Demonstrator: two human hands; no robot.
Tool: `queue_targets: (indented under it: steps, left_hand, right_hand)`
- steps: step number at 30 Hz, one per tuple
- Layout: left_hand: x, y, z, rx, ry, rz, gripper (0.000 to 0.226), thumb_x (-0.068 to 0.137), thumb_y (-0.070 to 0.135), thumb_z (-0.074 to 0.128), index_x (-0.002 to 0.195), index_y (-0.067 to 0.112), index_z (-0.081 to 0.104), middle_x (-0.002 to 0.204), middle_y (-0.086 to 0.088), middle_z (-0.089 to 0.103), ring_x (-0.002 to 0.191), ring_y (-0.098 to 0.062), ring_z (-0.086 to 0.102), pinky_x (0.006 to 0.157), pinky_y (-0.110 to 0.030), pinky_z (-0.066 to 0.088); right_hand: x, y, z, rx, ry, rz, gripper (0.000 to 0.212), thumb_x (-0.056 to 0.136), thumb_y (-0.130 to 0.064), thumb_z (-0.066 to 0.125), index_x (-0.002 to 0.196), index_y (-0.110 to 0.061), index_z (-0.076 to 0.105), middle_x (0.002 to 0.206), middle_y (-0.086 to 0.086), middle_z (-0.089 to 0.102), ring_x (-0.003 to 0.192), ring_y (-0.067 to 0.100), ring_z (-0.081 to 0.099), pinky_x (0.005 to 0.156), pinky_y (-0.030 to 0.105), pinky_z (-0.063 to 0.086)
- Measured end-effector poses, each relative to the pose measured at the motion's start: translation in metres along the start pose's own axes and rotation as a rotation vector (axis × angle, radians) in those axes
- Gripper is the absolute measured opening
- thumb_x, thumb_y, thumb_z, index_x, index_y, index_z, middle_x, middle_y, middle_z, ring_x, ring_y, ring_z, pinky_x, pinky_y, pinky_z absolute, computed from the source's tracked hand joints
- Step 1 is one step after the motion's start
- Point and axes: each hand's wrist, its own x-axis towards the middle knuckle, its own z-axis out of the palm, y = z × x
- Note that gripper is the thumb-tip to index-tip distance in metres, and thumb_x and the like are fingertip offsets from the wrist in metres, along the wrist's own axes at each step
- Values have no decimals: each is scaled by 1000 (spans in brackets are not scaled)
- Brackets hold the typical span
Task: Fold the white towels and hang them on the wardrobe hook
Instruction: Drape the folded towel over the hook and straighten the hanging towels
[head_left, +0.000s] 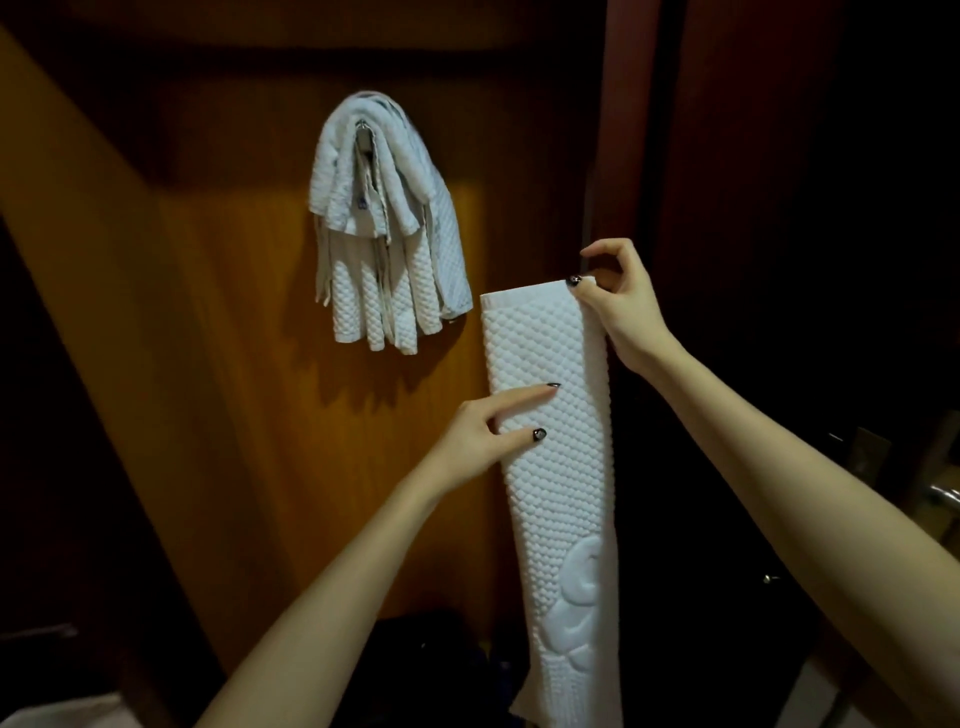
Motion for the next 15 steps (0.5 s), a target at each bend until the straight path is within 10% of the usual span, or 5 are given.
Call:
queue_targets:
  steps: [9,15]
  left_hand:
    - [43,38,3,-44,172,79,54,84,4,69,119,43,55,123,30,54,121,12,47,92,-5,38]
    - [65,60,-10,-19,169,92,54,86,1,65,130,28,53,129,21,51,120,15,45,91,-5,39]
  right_hand:
    - [-29,11,-24,-4,-145,160,65,91,-51,55,146,-29,27,136,-17,44,112,-11,54,80,10,49]
    - [-74,25,-24,154,-180,177,92,74,-61,70,149,-25,29,146,-5,47,128,12,51,98,28,49]
